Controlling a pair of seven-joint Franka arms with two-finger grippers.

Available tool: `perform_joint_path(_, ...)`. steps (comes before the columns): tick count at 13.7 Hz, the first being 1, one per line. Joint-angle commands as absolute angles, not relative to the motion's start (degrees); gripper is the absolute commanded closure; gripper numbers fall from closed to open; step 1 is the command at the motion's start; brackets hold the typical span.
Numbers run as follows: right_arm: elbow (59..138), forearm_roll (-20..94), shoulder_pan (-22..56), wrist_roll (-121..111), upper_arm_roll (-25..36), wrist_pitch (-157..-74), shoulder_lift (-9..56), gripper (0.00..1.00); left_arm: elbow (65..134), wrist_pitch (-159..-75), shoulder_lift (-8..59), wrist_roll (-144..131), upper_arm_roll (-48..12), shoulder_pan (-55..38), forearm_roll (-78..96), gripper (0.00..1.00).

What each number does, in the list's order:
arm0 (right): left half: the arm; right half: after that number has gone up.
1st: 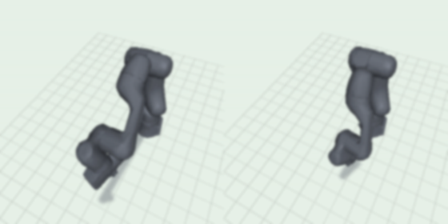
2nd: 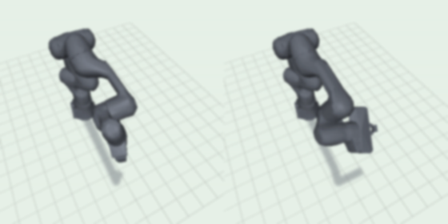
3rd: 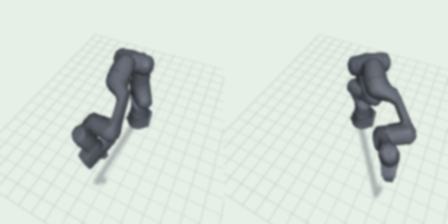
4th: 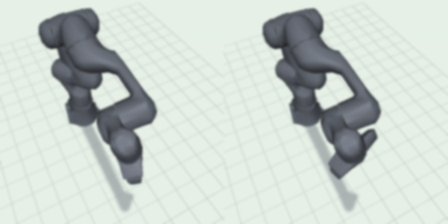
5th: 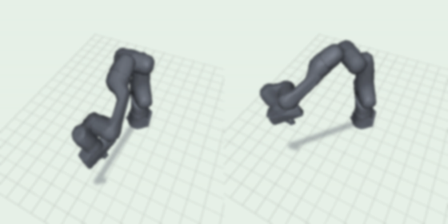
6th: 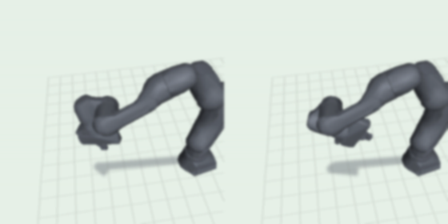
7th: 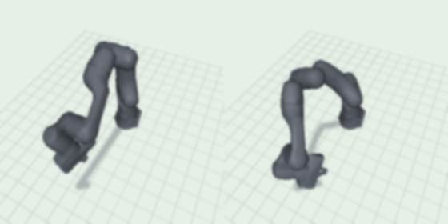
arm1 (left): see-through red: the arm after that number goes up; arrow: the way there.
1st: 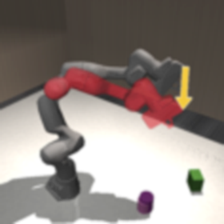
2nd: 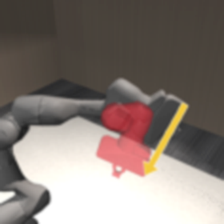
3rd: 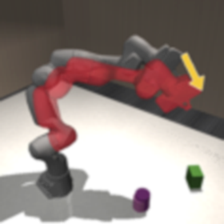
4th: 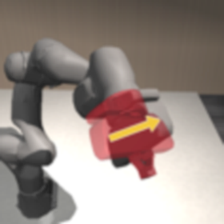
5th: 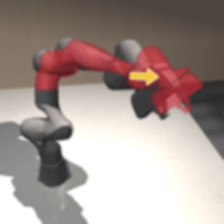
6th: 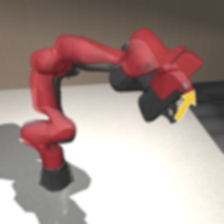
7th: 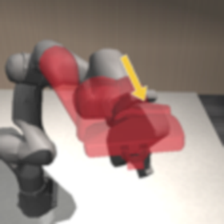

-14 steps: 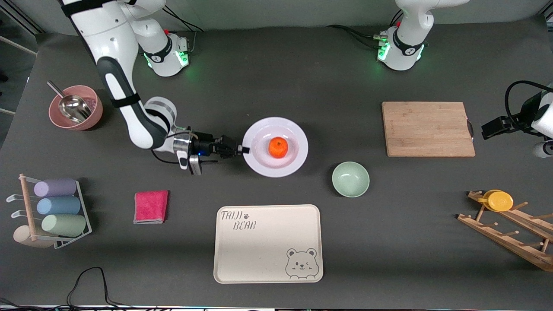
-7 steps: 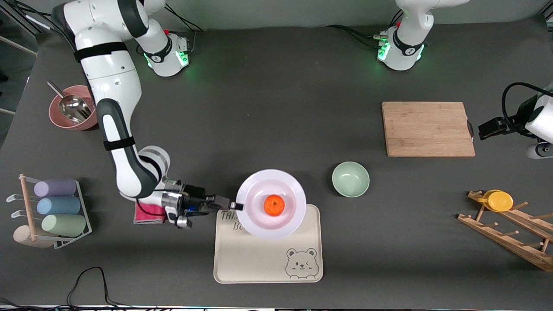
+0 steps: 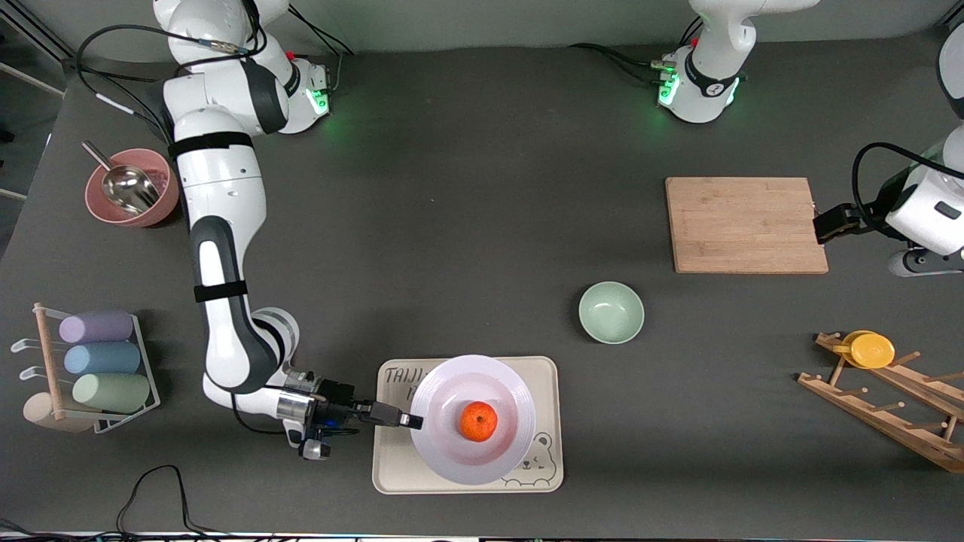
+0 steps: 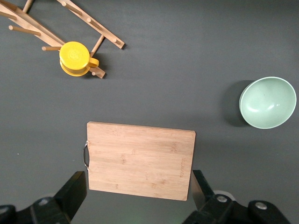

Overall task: Place orange and plate with both arms
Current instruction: 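Carry the plate with the right gripper onto the bear-printed tray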

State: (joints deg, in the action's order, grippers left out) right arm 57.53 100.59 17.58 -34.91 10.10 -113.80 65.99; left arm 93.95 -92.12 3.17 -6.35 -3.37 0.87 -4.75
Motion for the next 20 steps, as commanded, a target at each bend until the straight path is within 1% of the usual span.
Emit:
perform_joint_path(1,54.4,99.7,17.0,-35.4,10.0,-113.5,69.1,1.0,93.4,-92.2,3.5,-7.3,-2.9,0.0,-5.0,0.0)
perform_joint_path(6,56.4,99.7,16.7,-36.6,10.2,-116.2,70.8,1.0,93.2,-91.7,3.6,-7.2,-2.9,0.1,-5.4,0.0)
perform_joint_path(10,58.0,99.6,16.8,-36.9,10.2,-116.2,71.4,1.0,92.9,-91.8,3.4,-7.1,-2.9,0.6,-5.1,0.0)
perform_joint_path(11,58.3,99.6,16.8,-36.9,10.3,-116.2,71.4,0.98,92.6,-91.8,3.4,-7.1,-2.8,0.8,-5.1,0.0)
perform_joint_path(12,58.4,99.3,17.0,-36.9,10.3,-116.2,71.4,0.81,92.5,-91.8,3.4,-6.9,-2.7,1.0,-5.1,0.0)
perform_joint_path(13,58.5,99.1,17.0,-36.9,10.3,-116.2,71.4,0.7,92.5,-91.8,3.4,-6.7,-2.5,1.1,-4.9,0.0)
perform_joint_path(15,58.4,96.3,17.1,-36.3,10.3,-116.2,71.0,0.53,92.5,-91.8,3.3,-6.4,-2.5,1.1,-4.8,0.0)
perform_joint_path(16,58.5,95.1,17.0,-36.1,10.3,-116.3,70.8,0.48,92.5,-92.0,3.3,-6.3,-2.5,1.2,-4.8,0.0)
perform_joint_path(17,58.4,93.7,16.8,-35.4,10.3,-116.3,70.5,0.45,92.5,-92.1,3.3,-6.3,-2.4,1.2,-4.8,0.0)
perform_joint_path(20,58.4,86.5,16.6,-28.8,11.3,-116.4,68.7,0.43,92.5,-92.0,3.4,-6.1,-2.4,1.6,-4.9,0.0)
